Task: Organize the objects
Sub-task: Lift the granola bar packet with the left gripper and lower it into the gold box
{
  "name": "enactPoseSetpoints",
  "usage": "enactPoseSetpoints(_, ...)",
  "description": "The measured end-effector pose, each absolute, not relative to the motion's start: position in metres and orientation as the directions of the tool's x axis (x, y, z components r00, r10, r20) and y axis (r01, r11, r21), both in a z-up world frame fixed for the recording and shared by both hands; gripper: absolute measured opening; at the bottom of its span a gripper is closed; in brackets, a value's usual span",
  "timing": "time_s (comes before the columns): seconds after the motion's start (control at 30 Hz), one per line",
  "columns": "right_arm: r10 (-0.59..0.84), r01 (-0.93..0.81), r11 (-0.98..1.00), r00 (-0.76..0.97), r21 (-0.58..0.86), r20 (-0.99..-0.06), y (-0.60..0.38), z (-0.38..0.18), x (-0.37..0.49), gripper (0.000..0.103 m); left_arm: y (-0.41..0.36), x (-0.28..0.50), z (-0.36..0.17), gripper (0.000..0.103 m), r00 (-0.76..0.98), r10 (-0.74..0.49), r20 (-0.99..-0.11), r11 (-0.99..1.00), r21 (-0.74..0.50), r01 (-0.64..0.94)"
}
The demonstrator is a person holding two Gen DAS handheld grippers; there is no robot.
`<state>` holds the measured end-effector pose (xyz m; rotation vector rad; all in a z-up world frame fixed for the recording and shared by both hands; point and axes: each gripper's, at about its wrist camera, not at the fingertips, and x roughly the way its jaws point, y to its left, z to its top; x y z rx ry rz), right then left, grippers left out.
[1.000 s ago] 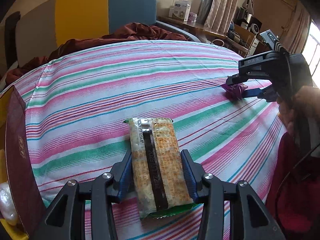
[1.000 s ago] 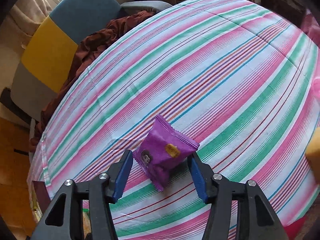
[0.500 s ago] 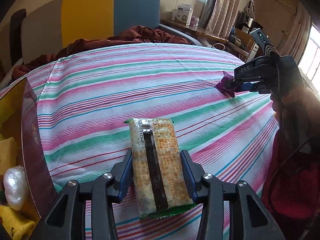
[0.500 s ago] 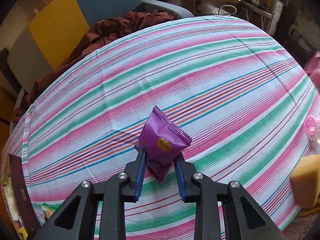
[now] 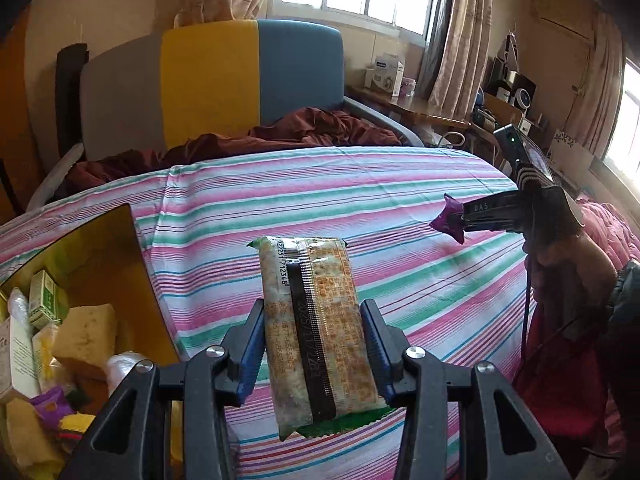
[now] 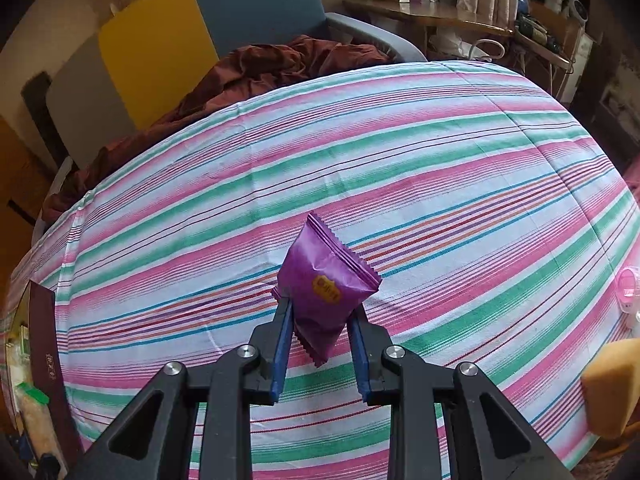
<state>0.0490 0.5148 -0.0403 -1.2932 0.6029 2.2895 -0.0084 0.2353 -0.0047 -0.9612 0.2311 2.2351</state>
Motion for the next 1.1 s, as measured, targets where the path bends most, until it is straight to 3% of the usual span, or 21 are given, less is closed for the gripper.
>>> enactPoseSetpoints(0.67,0.166,-0.519,-0.845,-0.482,0.128,-0.86,0.501,-0.037,0.041,0.027,0.14,-0.035,0.01,0.046,-0.604,0.403,-0.687,-0.872,-0.089,-0.48)
enactPoseSetpoints(0.93,0.17,-0.495,-0.862,-0.487,0.111,-0.857,0.495,-0.035,0.038,0.027,0.071,-0.088,0.006,0.046,-0.563,0.411,-0.717,-0.907,-0.261,-0.33)
enactPoseSetpoints(1.1,0.165,-0.489,-0.865,-0.489,0.113,-0.857,0.493,-0.035,0.037,0.027,0.061,-0.127,-0.001,0.046,-0.578,0.353,-0.736,-0.932,-0.223,-0.285)
